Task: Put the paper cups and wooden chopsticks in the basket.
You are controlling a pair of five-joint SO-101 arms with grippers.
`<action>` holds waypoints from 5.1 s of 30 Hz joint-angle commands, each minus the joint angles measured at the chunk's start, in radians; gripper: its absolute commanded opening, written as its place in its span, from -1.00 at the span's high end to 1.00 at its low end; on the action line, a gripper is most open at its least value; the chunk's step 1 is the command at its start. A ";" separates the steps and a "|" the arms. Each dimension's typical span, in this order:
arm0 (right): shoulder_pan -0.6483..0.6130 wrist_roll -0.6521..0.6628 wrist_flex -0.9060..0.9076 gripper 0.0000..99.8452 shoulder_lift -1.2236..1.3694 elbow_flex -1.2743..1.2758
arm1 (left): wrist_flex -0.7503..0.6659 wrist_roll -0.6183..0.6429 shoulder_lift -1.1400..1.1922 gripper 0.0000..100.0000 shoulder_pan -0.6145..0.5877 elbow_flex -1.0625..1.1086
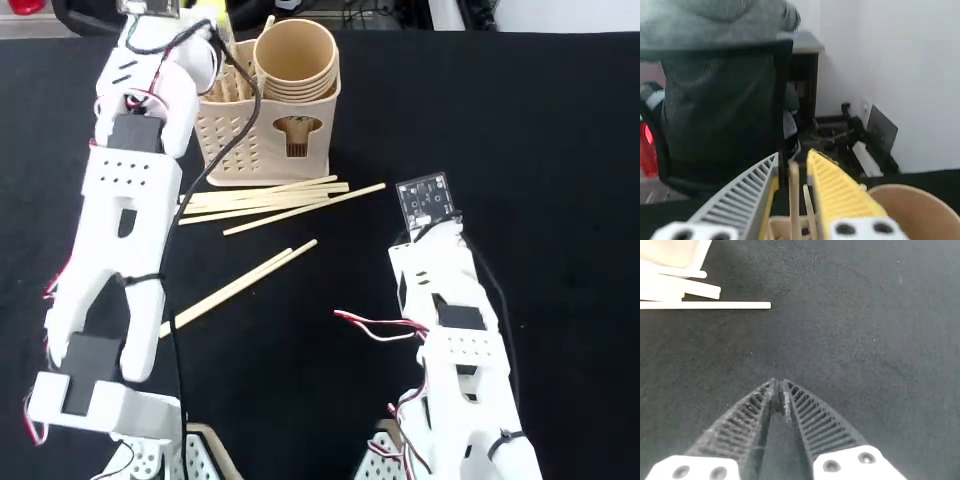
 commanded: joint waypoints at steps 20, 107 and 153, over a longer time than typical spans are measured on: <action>0.012 0.012 0.040 0.97 -0.022 -0.042 | 1.301 -0.575 -0.040 0.54 0.099 -0.163; 0.058 0.005 0.121 0.97 -0.022 -0.091 | 0.790 -0.408 -0.954 0.94 0.219 0.774; 0.057 0.005 0.118 0.97 -0.021 -0.088 | -0.422 0.172 -0.256 0.94 -0.013 0.429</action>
